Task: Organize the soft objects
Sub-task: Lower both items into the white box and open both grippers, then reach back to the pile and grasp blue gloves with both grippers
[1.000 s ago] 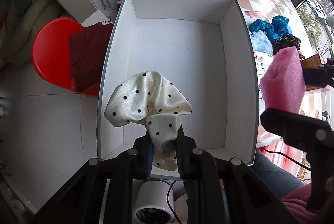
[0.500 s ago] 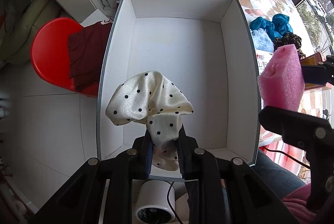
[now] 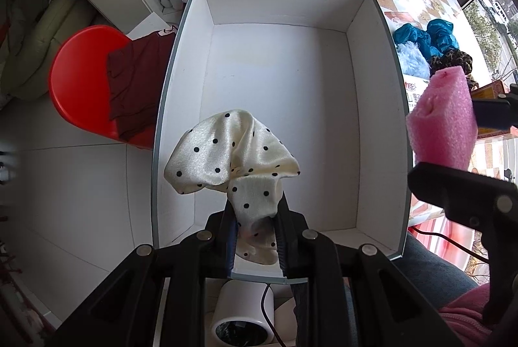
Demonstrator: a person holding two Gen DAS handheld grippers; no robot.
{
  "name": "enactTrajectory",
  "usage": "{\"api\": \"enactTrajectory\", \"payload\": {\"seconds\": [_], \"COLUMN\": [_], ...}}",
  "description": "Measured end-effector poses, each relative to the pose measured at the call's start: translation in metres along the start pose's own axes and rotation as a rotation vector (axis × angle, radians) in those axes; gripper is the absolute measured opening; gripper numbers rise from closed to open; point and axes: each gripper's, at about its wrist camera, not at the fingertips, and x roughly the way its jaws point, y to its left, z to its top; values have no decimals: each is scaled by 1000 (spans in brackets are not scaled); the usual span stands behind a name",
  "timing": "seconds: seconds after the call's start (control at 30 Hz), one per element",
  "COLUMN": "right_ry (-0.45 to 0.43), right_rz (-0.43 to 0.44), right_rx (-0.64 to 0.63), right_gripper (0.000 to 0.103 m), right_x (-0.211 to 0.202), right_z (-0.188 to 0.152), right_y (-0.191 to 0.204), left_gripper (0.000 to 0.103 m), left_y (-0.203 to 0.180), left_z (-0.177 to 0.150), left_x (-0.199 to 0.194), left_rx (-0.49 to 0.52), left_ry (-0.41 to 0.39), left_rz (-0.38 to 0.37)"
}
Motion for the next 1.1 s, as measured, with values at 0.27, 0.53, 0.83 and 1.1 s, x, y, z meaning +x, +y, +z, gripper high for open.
{"api": "enactTrajectory", "payload": {"seconds": [0.27,0.53,0.83,1.1], "right_ry": [3,-1,-31,-101], "right_rz": [4,24,47,-49], "right_rx": [-1,6,33,109], "right_gripper": [71,73,102,102], "right_x": [1,1,-5,-56], "right_z": [1,1,1,-7], "right_y": [0,-1,-8,-52], "left_gripper": [24,67,103,103], "left_y": [-3,-6,3,-7], "left_z": [0,-4,-1,34], "left_x": [4,4,-2,-40], "left_rx": [1,27,-17,4], "left_ry": [2,-13,-53,-114], "left_rz": [13,42,8,-137]}}
